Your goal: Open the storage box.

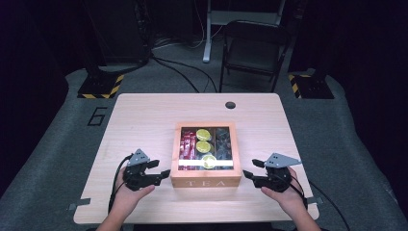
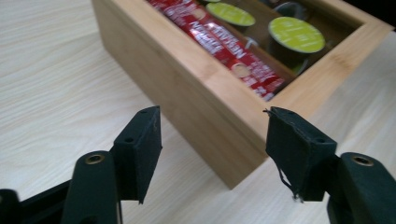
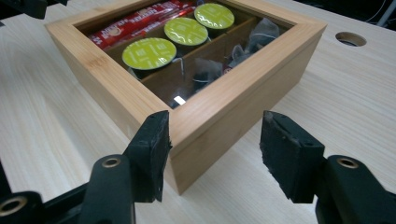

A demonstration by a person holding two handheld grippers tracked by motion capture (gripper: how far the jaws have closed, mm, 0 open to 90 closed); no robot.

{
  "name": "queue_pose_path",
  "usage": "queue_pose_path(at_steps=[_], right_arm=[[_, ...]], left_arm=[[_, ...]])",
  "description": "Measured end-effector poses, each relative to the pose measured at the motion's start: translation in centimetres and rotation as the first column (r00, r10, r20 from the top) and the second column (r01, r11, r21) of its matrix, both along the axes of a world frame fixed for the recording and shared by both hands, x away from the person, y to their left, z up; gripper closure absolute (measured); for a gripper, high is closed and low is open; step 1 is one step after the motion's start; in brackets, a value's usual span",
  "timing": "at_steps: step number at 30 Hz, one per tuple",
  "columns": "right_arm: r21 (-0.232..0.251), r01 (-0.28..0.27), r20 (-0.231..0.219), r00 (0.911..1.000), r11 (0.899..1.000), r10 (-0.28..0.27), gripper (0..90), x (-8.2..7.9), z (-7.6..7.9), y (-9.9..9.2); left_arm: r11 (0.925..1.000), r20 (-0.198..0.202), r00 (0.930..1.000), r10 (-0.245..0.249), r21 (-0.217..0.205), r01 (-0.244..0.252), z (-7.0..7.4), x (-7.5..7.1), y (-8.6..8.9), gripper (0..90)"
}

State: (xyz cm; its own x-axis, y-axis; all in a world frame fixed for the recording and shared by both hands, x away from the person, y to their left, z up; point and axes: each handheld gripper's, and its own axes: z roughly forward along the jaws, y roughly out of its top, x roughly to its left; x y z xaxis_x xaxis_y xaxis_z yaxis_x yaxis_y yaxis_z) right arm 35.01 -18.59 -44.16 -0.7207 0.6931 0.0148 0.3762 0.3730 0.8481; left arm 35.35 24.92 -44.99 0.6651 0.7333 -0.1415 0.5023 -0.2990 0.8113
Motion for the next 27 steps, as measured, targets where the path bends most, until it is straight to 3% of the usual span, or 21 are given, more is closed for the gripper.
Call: queue_pose_path(at_steps=[3,5,10,13,17,22,27], right_arm=[[0.011,-0.003,-0.003,1.0000,1.000,0.003,41.4,-0.6,0.1,0.4],[-0.005,-0.013,0.007,0.9999,1.000,0.013,40.9,-1.0,0.0,0.6],[-0.030,-0.029,0.022,0.9993,0.999,0.030,39.2,-1.1,-0.6,1.3],[-0.031,-0.042,0.006,0.9991,0.999,0.042,39.3,-1.0,-1.1,1.6],[-0.049,-0.060,-0.007,0.9982,0.997,0.060,40.0,-0.7,-2.0,1.9],[-0.067,-0.066,-0.050,0.9968,0.996,0.063,43.0,-0.3,-3.0,2.0],[-0.093,-0.072,-0.040,0.9968,0.993,0.068,51.5,-0.2,-3.4,2.3]], left_arm=[[0.9997,0.026,0.9994,-0.022,-0.008,0.022,0.3,-0.6,-0.5,32.5],[0.9992,0.021,0.9990,-0.040,-0.010,0.040,0.3,-0.9,-0.8,32.0],[0.9980,0.025,0.9978,-0.061,0.018,0.061,-0.3,-1.3,-1.6,32.0],[0.9981,0.028,0.9980,-0.056,0.029,0.055,-0.8,-1.3,-2.0,32.6],[0.9978,0.008,0.9983,-0.057,0.033,0.057,-1.3,-1.2,-2.0,35.7],[0.9976,0.021,0.9983,-0.055,0.044,0.054,-1.7,-1.3,-2.1,40.2],[0.9947,0.025,0.9970,-0.074,0.074,0.072,-2.0,-1.3,-2.5,48.5]])
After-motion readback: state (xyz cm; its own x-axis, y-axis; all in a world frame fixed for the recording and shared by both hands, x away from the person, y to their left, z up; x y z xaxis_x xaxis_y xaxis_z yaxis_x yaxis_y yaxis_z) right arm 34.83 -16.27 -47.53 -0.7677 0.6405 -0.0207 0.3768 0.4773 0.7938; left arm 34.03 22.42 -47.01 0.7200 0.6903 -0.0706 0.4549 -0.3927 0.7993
